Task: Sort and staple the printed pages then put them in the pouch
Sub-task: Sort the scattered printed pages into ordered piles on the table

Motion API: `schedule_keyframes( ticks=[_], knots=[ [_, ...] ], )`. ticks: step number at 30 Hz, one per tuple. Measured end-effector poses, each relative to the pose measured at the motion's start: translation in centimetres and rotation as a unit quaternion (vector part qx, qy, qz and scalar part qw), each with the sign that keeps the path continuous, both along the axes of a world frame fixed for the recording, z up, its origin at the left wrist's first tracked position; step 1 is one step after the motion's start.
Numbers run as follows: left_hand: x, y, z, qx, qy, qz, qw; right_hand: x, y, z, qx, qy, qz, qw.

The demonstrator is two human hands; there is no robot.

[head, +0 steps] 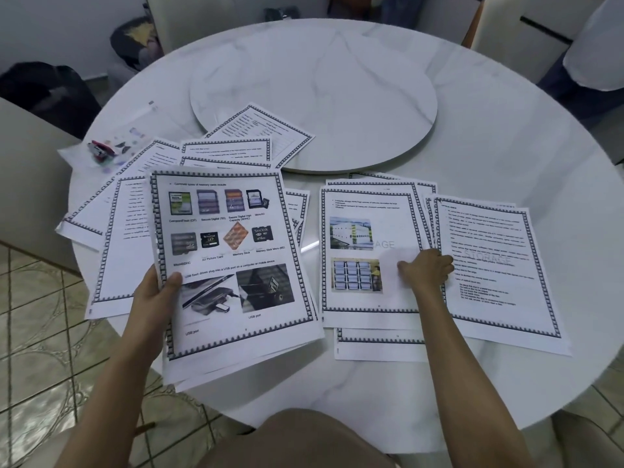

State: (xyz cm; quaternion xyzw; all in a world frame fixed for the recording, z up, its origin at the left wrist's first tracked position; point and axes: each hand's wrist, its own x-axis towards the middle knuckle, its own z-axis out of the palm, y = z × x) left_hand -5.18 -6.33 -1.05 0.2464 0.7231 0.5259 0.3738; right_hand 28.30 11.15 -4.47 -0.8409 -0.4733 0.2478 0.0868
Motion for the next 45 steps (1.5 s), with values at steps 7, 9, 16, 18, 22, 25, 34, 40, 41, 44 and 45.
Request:
schedule_keyframes(
  ticks=[7, 9, 16, 18, 22, 25, 34, 40, 41, 44, 45],
  knots=[
    [0.3, 0.5, -0.1, 0.003, -0.001, -0.007, 1.000, 1.0, 0.2, 0.0, 0.006, 0.049, 0.000, 0.999],
    [0.4, 0.6, 0.1, 0.006, -0.001, -0.012, 1.000, 1.8, 0.0, 0.2, 0.038, 0.084, 0.000, 0.996],
    [0.6, 1.2, 0.5, 0.024, -0.028, -0.017, 0.999, 4.6, -1.1, 0.9, 0.104, 0.297, -0.023, 0.949],
    [0.7, 1.6, 0.5, 0.028, -0.035, -0.018, 0.999, 5.2, -1.5, 0.8, 0.093, 0.351, -0.068, 0.929],
    [1.1, 2.5, 0.5, 0.037, -0.055, -0.040, 0.997, 5.4, -2.1, 0.7, 0.034, 0.440, -0.110, 0.891],
    [1.9, 3.1, 0.6, 0.044, -0.069, -0.062, 0.995, 4.3, -3.0, 1.0, 0.018, 0.485, -0.099, 0.868],
    [4.1, 4.3, 0.0, 0.013, -0.096, -0.108, 0.989, 0.9, -4.9, 2.8, 0.018, 0.585, -0.004, 0.811],
    [6.2, 4.5, -1.0, -0.006, -0.140, -0.118, 0.983, -1.8, -5.7, 3.5, -0.006, 0.605, 0.043, 0.795],
    [6.6, 4.5, -1.1, -0.009, -0.143, -0.118, 0.983, -2.3, -5.9, 3.6, -0.012, 0.601, 0.049, 0.798],
    [7.1, 4.4, -1.5, -0.005, -0.126, -0.096, 0.987, -2.8, -6.5, 3.7, 0.016, 0.570, 0.054, 0.819],
    [7.2, 4.5, -1.5, -0.002, -0.116, -0.093, 0.989, -2.8, -6.6, 3.5, 0.039, 0.555, 0.058, 0.829]
  ],
)
